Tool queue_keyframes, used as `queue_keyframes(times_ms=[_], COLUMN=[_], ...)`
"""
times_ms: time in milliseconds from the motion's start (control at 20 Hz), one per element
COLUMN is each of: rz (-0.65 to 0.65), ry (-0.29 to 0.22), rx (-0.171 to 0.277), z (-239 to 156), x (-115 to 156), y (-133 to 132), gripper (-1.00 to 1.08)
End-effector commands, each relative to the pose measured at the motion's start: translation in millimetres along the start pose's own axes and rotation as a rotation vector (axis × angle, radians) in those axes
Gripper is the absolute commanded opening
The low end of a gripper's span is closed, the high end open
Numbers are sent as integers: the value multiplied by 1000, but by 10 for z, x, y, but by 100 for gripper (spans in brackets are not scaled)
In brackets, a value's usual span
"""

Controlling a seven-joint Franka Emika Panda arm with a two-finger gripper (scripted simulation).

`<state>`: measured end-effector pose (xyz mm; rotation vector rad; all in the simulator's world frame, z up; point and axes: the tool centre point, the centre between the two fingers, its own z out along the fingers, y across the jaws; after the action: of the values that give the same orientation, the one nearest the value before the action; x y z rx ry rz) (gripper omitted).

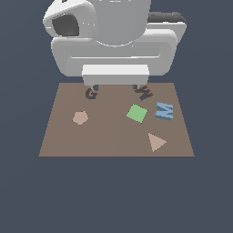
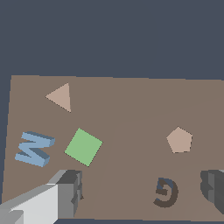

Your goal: Insert a designated object into the corresponding slot on a board.

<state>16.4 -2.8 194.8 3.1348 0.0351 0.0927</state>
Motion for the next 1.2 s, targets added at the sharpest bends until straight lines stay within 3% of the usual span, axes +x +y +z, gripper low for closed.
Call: queue_keyframes(times_ms=[0, 600, 1150], rz=[0, -129, -499], ry=[0, -4, -17], rx=[0, 5, 19], z=[0, 146, 557], x=[0, 87, 206], y=[0, -166, -690], gripper=[100, 100, 100])
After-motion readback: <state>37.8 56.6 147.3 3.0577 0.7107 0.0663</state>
